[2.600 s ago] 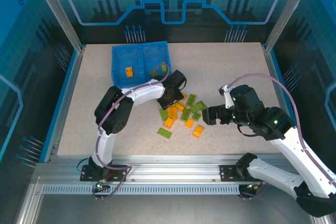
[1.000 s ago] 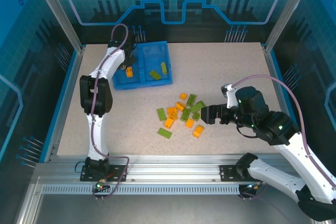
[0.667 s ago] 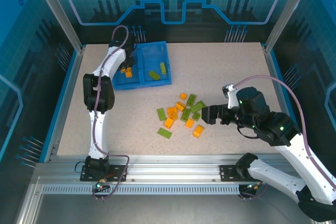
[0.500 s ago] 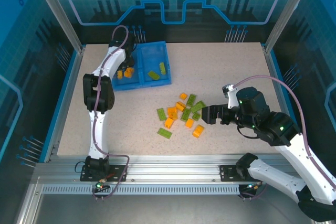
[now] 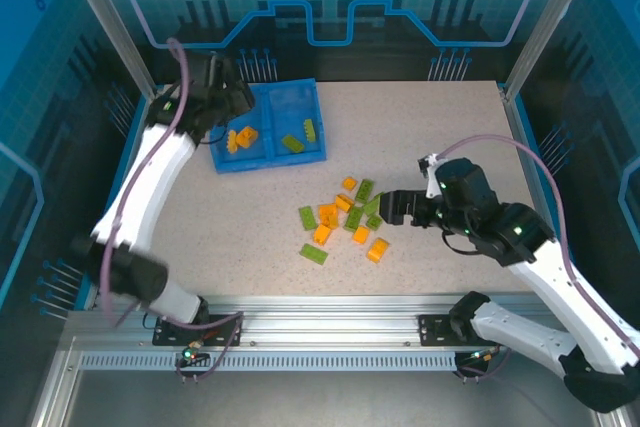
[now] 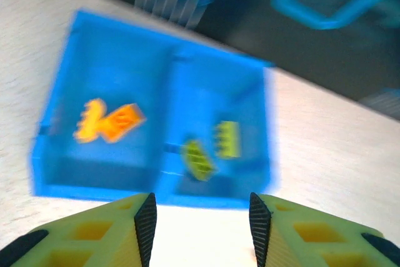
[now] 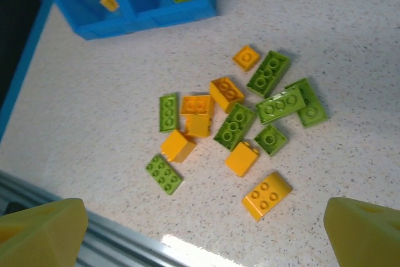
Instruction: Sort the legos into containers by color
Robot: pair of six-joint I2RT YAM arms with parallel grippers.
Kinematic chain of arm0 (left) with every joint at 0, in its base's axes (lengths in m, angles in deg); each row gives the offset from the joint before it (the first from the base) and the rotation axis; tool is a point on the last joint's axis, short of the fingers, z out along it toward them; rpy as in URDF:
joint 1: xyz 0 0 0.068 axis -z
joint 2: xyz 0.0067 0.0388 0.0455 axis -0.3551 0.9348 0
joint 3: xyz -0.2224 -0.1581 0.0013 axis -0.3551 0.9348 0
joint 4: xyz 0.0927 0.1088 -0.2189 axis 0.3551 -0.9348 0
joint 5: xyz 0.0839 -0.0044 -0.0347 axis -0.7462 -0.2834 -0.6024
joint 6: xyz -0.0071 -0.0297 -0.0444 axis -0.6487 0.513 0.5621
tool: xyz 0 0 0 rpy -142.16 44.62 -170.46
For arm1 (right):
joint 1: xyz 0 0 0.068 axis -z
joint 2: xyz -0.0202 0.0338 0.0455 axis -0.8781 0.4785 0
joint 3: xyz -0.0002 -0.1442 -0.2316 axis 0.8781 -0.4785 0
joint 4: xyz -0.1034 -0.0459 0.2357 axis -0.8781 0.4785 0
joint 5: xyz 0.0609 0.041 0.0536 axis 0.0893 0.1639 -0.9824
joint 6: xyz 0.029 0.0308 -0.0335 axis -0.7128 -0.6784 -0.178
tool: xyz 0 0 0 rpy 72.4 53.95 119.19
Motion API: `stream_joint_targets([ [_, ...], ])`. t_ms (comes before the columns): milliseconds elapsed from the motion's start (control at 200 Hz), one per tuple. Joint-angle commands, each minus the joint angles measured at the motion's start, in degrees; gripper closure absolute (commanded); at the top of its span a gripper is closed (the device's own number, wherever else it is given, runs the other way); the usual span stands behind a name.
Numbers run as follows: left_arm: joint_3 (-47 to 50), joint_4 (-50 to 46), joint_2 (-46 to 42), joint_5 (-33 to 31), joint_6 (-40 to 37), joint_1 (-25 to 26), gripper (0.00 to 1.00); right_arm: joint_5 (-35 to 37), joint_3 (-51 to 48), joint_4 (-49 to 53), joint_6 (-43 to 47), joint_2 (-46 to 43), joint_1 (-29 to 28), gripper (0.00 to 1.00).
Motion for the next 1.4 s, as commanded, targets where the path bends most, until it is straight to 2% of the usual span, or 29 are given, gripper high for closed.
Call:
stream_joint_targets([
  [0,8.9,7.3,-9.2,7.8,-10.0,6.0,0.55,3.8,0.5,-2.2,-3.1,6.4,1.5,0.04],
  [75,14.6,8.8,-15.8,14.0,-19.2,10.2,0.54,3.7,2.7,-2.9,-4.2,13.1,2.3,0.11],
  [165,22.3,8.8,-23.2,23.0,-30.1,13.6,0.47,4.3,5.6,-4.3,-5.3,21.0,2.8,0.21],
  [200,25.7,8.9,-25.9,23.9,-34.0,15.1,0.45,5.1,6.6,-4.8,-6.0,23.9,3.0,0.24],
  [330,39.1,9.9,-33.7,26.7,-49.2,18.6,0.26,6.8,10.8,-6.4,-6.0,34.2,4.0,0.33],
  [430,46.7,12.3,-37.6,28.3,-55.1,20.6,0.14,7.9,14.7,-6.0,-6.1,42.2,4.8,0.37],
  [500,50.2,13.9,-39.3,29.9,-57.2,20.9,0.02,8.3,17.2,-5.3,-6.0,47.5,5.4,0.39],
  [845,53.1,13.0,-39.4,29.2,-59.9,21.0,0.01,8.1,25.2,-5.1,-3.0,64.6,6.0,0.48],
  [955,53.7,13.2,-39.9,28.5,-60.4,21.0,0.01,7.9,25.7,-5.1,-3.7,66.6,6.0,0.51],
  [1246,54.8,14.2,-41.1,28.8,-61.0,20.9,0.01,6.7,21.3,-6.5,-6.4,66.6,6.1,0.53],
  [1396,55.2,14.6,-41.7,28.5,-61.2,20.9,0.01,5.5,22.1,-6.2,-5.3,64.9,6.8,0.66],
])
